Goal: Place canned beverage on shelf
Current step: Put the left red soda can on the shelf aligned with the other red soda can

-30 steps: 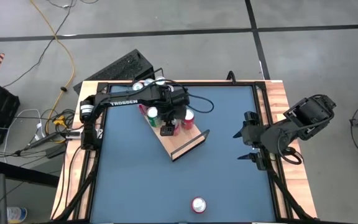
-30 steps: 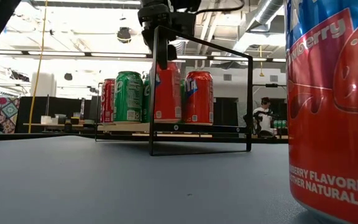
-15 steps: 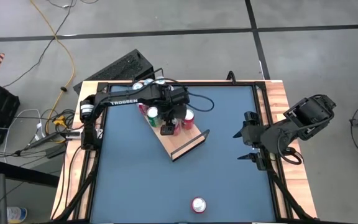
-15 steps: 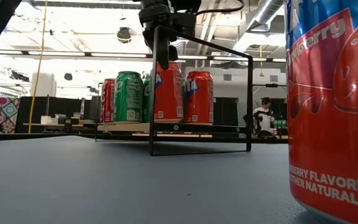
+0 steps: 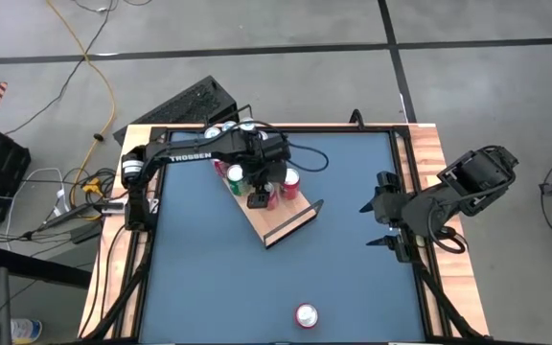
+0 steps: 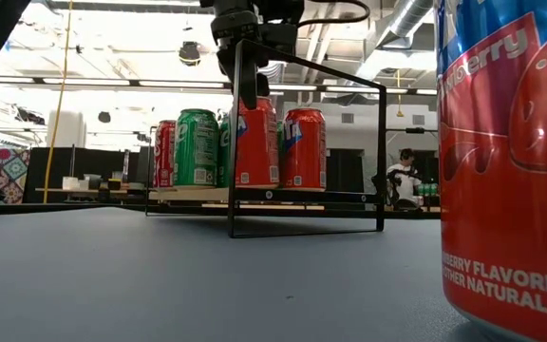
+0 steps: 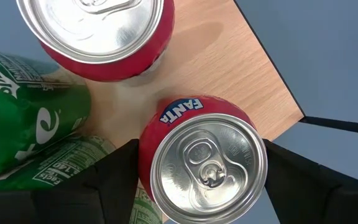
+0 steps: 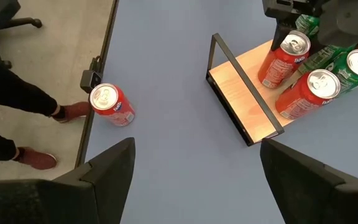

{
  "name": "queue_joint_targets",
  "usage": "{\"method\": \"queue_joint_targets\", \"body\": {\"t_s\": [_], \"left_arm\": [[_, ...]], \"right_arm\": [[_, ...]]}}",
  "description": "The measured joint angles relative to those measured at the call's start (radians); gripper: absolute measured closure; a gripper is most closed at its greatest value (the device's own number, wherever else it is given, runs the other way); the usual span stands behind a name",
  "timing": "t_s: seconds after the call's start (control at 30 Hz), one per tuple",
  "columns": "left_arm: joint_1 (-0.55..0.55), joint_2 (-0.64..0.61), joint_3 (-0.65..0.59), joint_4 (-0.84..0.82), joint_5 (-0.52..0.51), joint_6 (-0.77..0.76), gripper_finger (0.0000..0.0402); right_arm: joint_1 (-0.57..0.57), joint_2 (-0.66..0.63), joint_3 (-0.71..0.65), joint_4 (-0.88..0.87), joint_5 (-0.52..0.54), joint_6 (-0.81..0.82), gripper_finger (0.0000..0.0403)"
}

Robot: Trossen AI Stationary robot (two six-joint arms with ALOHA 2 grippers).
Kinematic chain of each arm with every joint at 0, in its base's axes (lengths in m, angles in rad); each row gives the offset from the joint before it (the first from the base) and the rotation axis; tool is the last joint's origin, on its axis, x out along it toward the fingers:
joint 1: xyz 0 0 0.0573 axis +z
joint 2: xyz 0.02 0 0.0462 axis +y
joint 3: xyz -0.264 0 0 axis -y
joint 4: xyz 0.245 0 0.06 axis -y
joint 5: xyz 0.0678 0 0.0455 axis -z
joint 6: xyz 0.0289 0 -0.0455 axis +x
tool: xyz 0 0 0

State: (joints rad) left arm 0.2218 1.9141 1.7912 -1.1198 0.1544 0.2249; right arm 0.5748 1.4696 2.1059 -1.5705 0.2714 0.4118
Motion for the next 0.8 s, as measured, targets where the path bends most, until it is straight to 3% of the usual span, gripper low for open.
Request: {"method": "queue_joint_targets", "body": {"t_s": [0.4, 0.8], "left_arm": [[0.003, 0.009, -0.006, 0.054, -0.015, -0.022, 0.0061], [0.014, 0.007, -0.006, 0.054, -0.032, -0.08, 0.0053]], "right_arm": [[0.0, 0.0, 0.0, 0.001, 0.0, 0.0, 0.0074], [0.0, 0.0, 0.0, 0.001, 0.0, 0.0, 0.0074]]}}
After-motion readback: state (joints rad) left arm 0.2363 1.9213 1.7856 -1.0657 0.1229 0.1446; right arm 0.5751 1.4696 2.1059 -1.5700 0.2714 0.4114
